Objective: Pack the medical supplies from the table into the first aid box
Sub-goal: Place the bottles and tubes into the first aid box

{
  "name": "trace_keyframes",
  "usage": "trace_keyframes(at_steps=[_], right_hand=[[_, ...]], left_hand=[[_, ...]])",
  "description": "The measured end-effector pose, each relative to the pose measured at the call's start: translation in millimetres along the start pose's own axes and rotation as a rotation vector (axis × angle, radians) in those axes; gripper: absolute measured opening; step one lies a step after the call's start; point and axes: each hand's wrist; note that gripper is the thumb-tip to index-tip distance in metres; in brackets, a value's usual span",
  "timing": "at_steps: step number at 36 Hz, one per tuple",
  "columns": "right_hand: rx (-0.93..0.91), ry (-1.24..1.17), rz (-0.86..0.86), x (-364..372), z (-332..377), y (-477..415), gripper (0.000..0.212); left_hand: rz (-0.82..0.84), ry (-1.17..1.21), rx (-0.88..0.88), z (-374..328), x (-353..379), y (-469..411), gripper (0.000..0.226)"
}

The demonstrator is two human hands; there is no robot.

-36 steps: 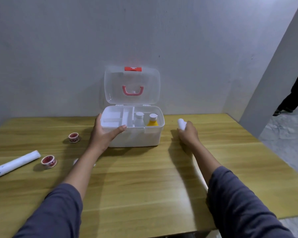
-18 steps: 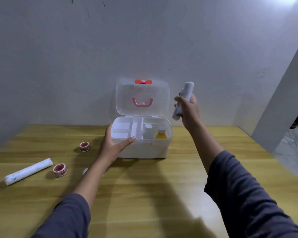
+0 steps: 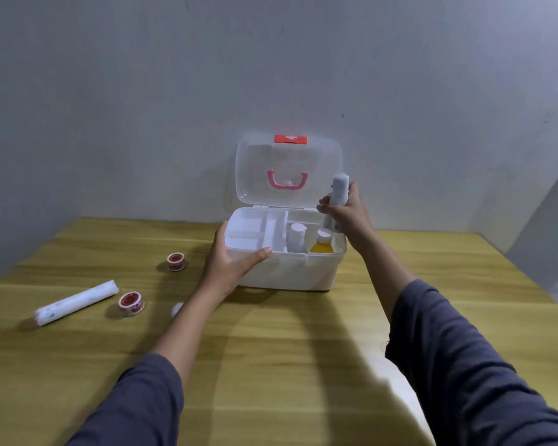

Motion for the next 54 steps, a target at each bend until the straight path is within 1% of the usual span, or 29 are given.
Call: trace_keyframes(at_steps=[3, 7, 10, 13, 19, 21, 24, 28, 31, 34, 39, 41, 45, 47, 50, 52, 54], right_hand=[[0.004, -0.028, 0.001, 0, -5, 3, 0.038], [-0.012, -0.052, -0.01, 1, -4, 4, 0.029], [-0.012, -0.035, -0.034, 4, -3, 4, 0.024], [-0.01, -0.019, -0.074, 8, -3, 3, 0.025], [-0.001, 0.005, -0.046, 7, -2, 4, 0.027], [0.007, -0.03, -0.05, 5, -2, 5, 0.026], [-0.001, -0.084, -0.045, 4, -7, 8, 0.02], [0.011, -0.018, -0.019, 3, -15, 14, 0.019], [0.017, 0.01, -0.023, 3, -15, 15, 0.013], [0.039, 0.049, -0.027, 1, -14, 17, 0.018], [0.086, 0.103, -0.019, -1, -12, 30, 0.042], [0.091, 0.111, -0.007, 1, -11, 38, 0.048], [0.049, 0.23, -0.012, 11, -11, 58, 0.059], [0.011, 0.299, -0.022, 17, -10, 68, 0.058], [0.004, 0.406, -0.002, 25, -11, 73, 0.045], [0.018, 0.481, 0.007, 27, -12, 70, 0.038], [0.034, 0.514, 0.001, 27, -14, 66, 0.039]], left_hand=[[-0.019, 0.008, 0.003, -3, 1, 1, 0.087], [-0.009, 0.002, 0.01, -1, 0, 1, 0.091], [-0.023, 0.003, 0.009, -2, 2, 1, 0.084], [-0.023, 0.005, 0.017, -1, 1, 0, 0.079], [-0.022, 0.014, 0.016, -1, 2, 1, 0.083], [-0.023, 0.008, 0.014, 0, 1, 1, 0.088], [-0.022, 0.007, 0.015, -2, 1, 2, 0.087], [-0.013, 0.012, 0.01, -3, 1, 3, 0.085], [-0.012, 0.006, 0.007, -3, 1, 2, 0.086], [-0.008, -0.002, 0.007, -3, 0, 3, 0.087], [-0.003, -0.03, 0.006, -3, -1, 3, 0.088], [-0.005, -0.032, 0.001, -2, -1, 3, 0.09], [-0.008, -0.031, -0.013, 1, -2, 1, 0.094], [-0.006, -0.032, -0.011, -1, -1, 2, 0.099], [-0.024, -0.029, 0.009, -3, 0, 2, 0.086], [-0.028, -0.037, 0.023, -3, 1, 2, 0.082], [-0.025, -0.043, 0.029, -3, 1, 2, 0.082]])
Point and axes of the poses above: each hand's wrist, its own y-axis away from the middle knuckle, its own x-axis out of the palm, z = x × y, and after that the axes turned 14 degrees about z, right-handed
